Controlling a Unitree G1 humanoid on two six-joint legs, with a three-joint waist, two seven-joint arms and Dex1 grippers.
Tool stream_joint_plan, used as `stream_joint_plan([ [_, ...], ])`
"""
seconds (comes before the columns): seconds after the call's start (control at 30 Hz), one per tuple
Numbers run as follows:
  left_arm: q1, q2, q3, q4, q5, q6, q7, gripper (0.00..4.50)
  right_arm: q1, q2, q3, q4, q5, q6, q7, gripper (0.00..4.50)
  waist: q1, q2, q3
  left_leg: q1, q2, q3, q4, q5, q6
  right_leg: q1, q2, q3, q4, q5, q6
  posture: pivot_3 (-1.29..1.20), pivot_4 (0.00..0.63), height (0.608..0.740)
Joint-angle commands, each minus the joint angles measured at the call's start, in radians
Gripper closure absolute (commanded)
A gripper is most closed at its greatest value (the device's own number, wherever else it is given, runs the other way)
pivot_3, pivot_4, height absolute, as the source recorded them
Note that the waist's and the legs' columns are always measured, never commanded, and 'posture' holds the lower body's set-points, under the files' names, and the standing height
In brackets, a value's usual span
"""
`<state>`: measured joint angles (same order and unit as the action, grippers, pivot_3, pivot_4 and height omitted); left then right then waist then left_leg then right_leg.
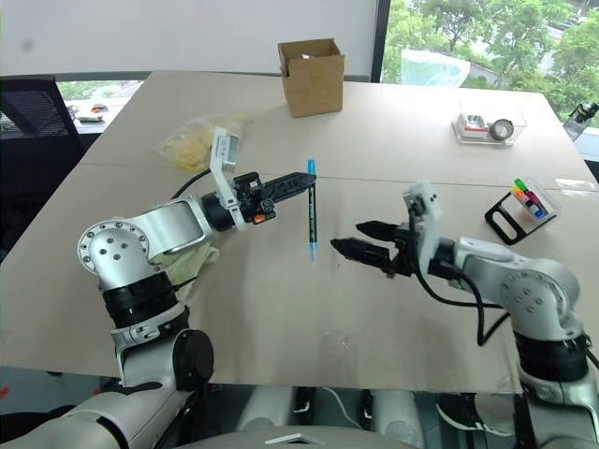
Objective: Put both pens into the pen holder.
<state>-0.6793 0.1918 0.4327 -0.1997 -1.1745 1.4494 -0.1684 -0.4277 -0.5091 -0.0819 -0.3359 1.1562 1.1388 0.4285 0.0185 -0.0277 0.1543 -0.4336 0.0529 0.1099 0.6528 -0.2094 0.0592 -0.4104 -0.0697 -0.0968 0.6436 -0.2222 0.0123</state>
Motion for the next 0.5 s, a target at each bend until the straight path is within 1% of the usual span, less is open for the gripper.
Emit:
stream_joint_plan([
  [0.03,0.035,0.040,-0.089,-0.105,0.007,-0.077,-0.084,4.46,-0.099,0.031,-0.027,0.079,0.111,0.073,-0.028,0.25,-0.005,0.000,0.000,0.000,0.000,0.001,0.000,0.000,0.000,0.000,0.000,0.000,0.000,0.000,0.000,0.00,0.150,0.740],
  [0.1,0.049,0.044,-0.116,-0.121,0.010,-0.115,-0.109,4.50,-0.141,0.047,-0.029,0.108,0.147,0.099,-0.036,0.82,-0.005,0.000,0.000,0.000,0.001,0.001,-0.001,0.000,0.000,0.000,0.001,0.000,0.000,0.000,0.000,0.00,0.150,0.740],
  [0.13,0.053,0.046,-0.126,-0.126,0.006,-0.128,-0.117,4.50,-0.154,0.051,-0.031,0.116,0.161,0.109,-0.042,1.22,-0.004,0.000,0.000,0.000,0.001,0.001,-0.001,0.000,0.000,0.000,0.001,0.000,0.000,0.000,0.000,0.00,0.150,0.740],
  [0.17,0.057,0.052,-0.139,-0.134,0.011,-0.145,-0.127,4.50,-0.164,0.050,-0.028,0.118,0.170,0.119,-0.037,1.43,-0.004,0.000,0.000,0.000,0.001,0.000,-0.001,0.000,0.000,-0.001,0.001,0.000,0.000,0.000,0.000,0.00,0.150,0.740],
  [0.2,0.061,0.059,-0.151,-0.141,0.015,-0.159,-0.135,4.50,-0.171,0.048,-0.024,0.114,0.175,0.127,-0.030,2.16,-0.003,0.000,0.000,0.000,0.001,0.000,-0.001,0.000,0.000,-0.001,0.002,0.000,0.000,0.000,0.000,0.00,0.150,0.740],
  [0.23,0.066,0.063,-0.159,-0.146,0.013,-0.170,-0.140,4.50,-0.176,0.045,-0.021,0.109,0.183,0.133,-0.029,2.50,-0.004,0.000,0.000,0.000,0.001,0.000,-0.002,0.000,0.000,-0.001,0.002,0.000,0.000,0.000,0.000,0.00,0.150,0.740],
  [0.4,0.089,0.087,-0.204,-0.170,0.008,-0.213,-0.162,4.50,-0.194,0.059,-0.025,0.120,0.210,0.144,-0.051,2.50,-0.006,0.000,0.000,0.000,0.001,0.001,-0.002,0.000,0.000,-0.001,0.002,0.001,0.000,0.000,0.000,0.00,0.150,0.740],
  [0.43,0.096,0.091,-0.212,-0.177,0.004,-0.220,-0.163,4.50,-0.194,0.059,-0.025,0.121,0.212,0.144,-0.054,2.95,-0.005,0.000,0.000,0.000,0.001,0.001,-0.002,0.000,0.000,-0.001,0.002,0.001,0.000,0.000,0.000,0.00,0.150,0.740],
  [0.5,0.110,0.105,-0.232,-0.191,0.006,-0.231,-0.176,4.50,-0.194,0.060,-0.027,0.122,0.214,0.142,-0.058,3.68,-0.005,0.000,0.000,0.000,0.001,0.001,-0.002,0.000,0.000,-0.001,0.002,0.000,0.000,0.000,0.000,0.00,0.150,0.740],
])
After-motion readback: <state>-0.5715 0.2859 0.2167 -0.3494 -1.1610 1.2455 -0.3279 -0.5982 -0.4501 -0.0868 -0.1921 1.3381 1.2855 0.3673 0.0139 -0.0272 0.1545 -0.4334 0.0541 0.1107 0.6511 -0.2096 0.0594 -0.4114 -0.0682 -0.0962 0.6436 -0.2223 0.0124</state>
